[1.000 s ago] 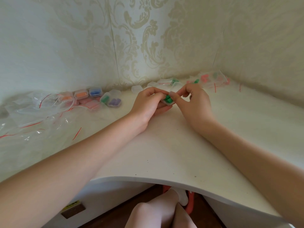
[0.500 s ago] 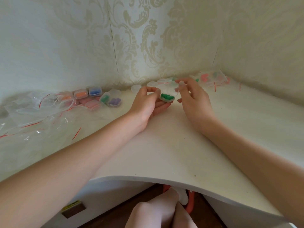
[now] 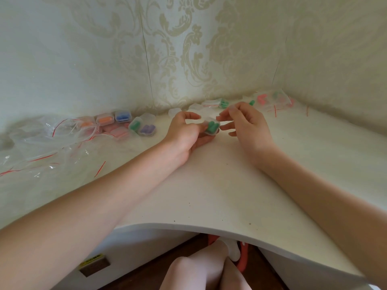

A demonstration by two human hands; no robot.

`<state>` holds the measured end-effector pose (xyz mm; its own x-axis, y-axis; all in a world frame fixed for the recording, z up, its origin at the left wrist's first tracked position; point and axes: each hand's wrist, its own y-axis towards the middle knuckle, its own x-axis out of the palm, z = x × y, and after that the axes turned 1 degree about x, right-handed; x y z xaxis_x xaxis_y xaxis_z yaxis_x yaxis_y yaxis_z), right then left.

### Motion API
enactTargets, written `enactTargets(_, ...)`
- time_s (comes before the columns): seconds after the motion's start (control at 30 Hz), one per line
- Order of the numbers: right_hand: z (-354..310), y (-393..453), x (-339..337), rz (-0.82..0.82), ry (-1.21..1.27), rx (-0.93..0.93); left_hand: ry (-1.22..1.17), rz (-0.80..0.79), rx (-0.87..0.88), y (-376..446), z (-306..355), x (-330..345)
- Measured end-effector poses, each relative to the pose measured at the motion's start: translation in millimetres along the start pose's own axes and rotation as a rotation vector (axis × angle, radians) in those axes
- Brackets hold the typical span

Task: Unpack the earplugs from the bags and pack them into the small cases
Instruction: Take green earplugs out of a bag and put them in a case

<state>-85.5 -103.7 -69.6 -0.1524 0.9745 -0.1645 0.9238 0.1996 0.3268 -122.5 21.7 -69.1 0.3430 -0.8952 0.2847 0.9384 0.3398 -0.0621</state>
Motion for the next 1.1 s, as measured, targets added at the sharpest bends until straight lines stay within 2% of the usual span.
enactTargets(0.1, 2, 0, 2, -0.025, -0.065, -0.033, 0.177, -0.018, 0.094, -3, 2, -3)
enactTargets(0.2, 2, 0, 0, -0.035, -0.086, -0.041, 0.606, 0.019, 0.401, -5, 13, -10)
enactTargets(0.27, 2, -1, -2, -0.045, -0.09, -0.034, 0.77, 0.183, 0.57, -4, 30, -22)
enactTargets(0.33, 2, -2, -3, -0.054, -0.1, -0.023, 0.909, 0.432, 0.686, 1, 48, -44)
enactTargets(0.4, 2, -1, -4, -0.054, -0.111, -0.013, 1.004, 0.632, 0.704, 8, 57, -71)
enactTargets(0.43, 3, -1, -4, -0.052, -0.117, -0.008, 1.036, 0.697, 0.654, 11, 57, -83)
enactTargets(0.5, 6, 0, -4, -0.044, -0.128, 0.0, 1.14, 0.768, 0.504, 19, 52, -100)
enactTargets(0.57, 8, 2, -7, -0.042, -0.144, 0.001, 1.289, 0.806, 0.447, 26, 45, -107)
enactTargets(0.7, 10, 5, -12, -0.029, -0.216, 0.019, 1.435, 0.882, 0.525, 29, 39, -109)
enactTargets(0.8, 12, 9, -18, 0.005, -0.278, 0.011, 1.386, 0.912, 0.725, 26, 38, -100)
enactTargets(0.87, 13, 12, -24, 0.046, -0.361, -0.018, 1.368, 0.872, 0.898, 21, 37, -88)
enactTargets(0.93, 18, 16, -33, 0.131, -0.486, -0.067, 1.373, 0.718, 1.05, 17, 30, -70)
enactTargets(1.03, 24, 23, -39, 0.188, -0.693, -0.068, 1.416, 0.343, 1.167, 14, 9, -41)
enactTargets(1.1, 25, 30, -39, 0.072, -0.902, -0.022, 1.447, 0.08, 1.144, 16, -2, -33)
